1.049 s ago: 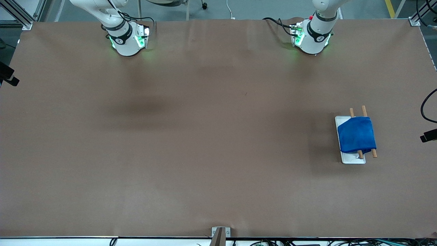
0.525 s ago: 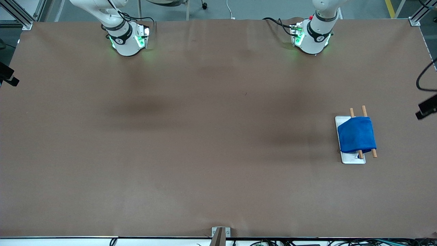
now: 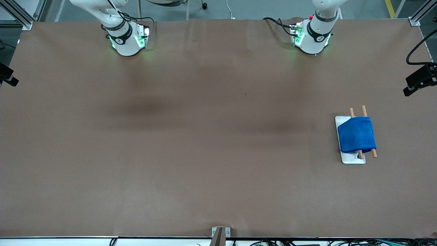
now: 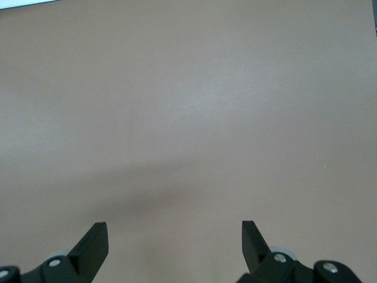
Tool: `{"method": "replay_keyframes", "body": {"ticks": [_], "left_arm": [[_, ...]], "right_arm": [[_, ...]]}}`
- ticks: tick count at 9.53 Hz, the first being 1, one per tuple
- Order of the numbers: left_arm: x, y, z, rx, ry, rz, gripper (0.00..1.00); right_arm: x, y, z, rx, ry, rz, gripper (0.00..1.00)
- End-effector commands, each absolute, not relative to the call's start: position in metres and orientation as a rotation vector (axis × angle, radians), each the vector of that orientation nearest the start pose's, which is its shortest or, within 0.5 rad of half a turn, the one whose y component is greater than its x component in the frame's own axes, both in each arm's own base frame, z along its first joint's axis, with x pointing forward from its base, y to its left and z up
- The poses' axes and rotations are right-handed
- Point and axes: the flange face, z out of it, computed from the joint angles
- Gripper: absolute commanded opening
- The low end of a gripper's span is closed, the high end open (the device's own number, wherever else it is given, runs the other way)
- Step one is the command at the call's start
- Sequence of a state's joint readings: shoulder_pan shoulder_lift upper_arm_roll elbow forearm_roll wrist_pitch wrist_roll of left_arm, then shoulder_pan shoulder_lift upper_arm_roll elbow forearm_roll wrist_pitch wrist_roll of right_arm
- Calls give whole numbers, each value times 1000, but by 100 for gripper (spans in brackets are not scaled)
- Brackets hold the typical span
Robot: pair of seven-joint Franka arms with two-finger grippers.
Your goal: Right arm passes towel to left arm to hang
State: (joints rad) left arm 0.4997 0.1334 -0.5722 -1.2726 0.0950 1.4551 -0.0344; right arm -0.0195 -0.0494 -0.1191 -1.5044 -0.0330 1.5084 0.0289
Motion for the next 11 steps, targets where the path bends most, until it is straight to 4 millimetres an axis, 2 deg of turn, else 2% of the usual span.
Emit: {"method": "replay_keyframes", "body": {"ticks": [1, 2, 5, 8, 10, 11], "left_arm": [[554, -37, 672, -3089, 78, -19, 100], [544, -48, 667, -3075, 95, 5, 100], [511, -63, 656, -3088, 120, 48, 100], [493, -77, 651, -3095, 151, 50, 100], [490, -74, 649, -3132, 128, 54, 100], [494, -65, 651, -3154, 100, 48, 100]], "right_arm": [[526, -82, 679, -3145, 299, -76, 100], [526, -82, 679, -3145, 299, -78, 100], [526, -82, 678, -3145, 299, -73, 100], [526, -82, 678, -3145, 299, -71, 100], [526, -82, 678, -3145, 299, -71, 100], [526, -82, 678, -3145, 299, -71, 100]]}}
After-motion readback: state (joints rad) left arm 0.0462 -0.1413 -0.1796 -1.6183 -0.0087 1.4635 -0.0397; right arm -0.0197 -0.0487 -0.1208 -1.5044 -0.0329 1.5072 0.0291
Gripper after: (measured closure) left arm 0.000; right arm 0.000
